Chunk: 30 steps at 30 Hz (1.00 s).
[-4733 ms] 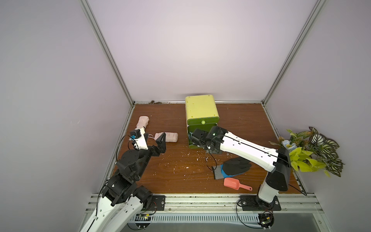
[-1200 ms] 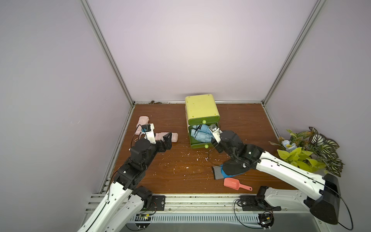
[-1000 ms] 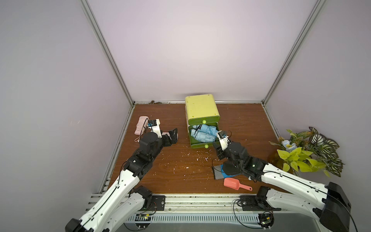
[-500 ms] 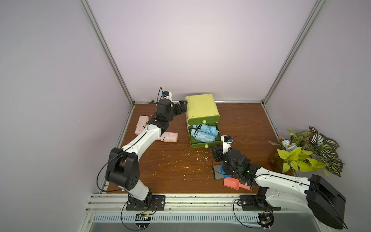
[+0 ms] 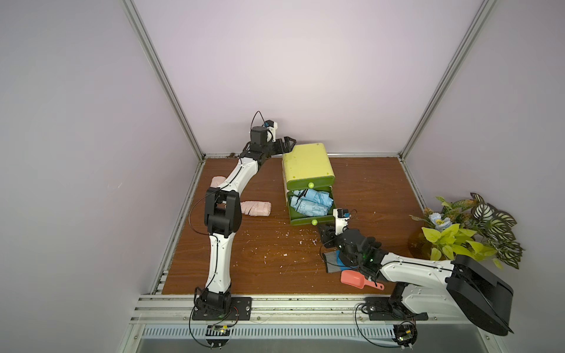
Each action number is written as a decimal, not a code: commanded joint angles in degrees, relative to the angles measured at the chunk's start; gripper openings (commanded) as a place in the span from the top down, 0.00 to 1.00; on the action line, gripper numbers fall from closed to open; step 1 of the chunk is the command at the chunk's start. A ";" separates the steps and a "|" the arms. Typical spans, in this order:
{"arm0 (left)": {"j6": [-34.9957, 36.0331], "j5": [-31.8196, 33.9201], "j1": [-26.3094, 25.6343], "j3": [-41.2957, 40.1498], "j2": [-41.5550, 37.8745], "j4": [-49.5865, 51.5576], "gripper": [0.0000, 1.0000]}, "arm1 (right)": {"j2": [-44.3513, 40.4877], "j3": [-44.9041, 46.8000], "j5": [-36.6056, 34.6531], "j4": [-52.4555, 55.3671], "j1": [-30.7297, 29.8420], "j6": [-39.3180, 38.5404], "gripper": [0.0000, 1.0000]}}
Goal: Place the umbrella in the drawer by color
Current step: Close the drawer in the storage box.
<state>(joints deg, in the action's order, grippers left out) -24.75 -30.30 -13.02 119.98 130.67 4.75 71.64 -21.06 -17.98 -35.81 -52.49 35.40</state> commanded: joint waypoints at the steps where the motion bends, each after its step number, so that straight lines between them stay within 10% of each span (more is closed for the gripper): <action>1: 5.64 -8.24 0.45 4.58 2.35 5.22 0.01 | 1.22 -2.65 0.65 -3.21 0.01 0.19 0.50; 30: -5.62 -14.87 -2.80 -10.45 -1.99 -7.29 0.01 | 18.96 -18.98 -3.17 -15.56 5.13 -16.02 0.52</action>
<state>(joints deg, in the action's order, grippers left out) -28.80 -40.86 -13.65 111.20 129.29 -5.50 90.35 -36.23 -19.20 -43.88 -49.30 22.31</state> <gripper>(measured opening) 0.993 0.475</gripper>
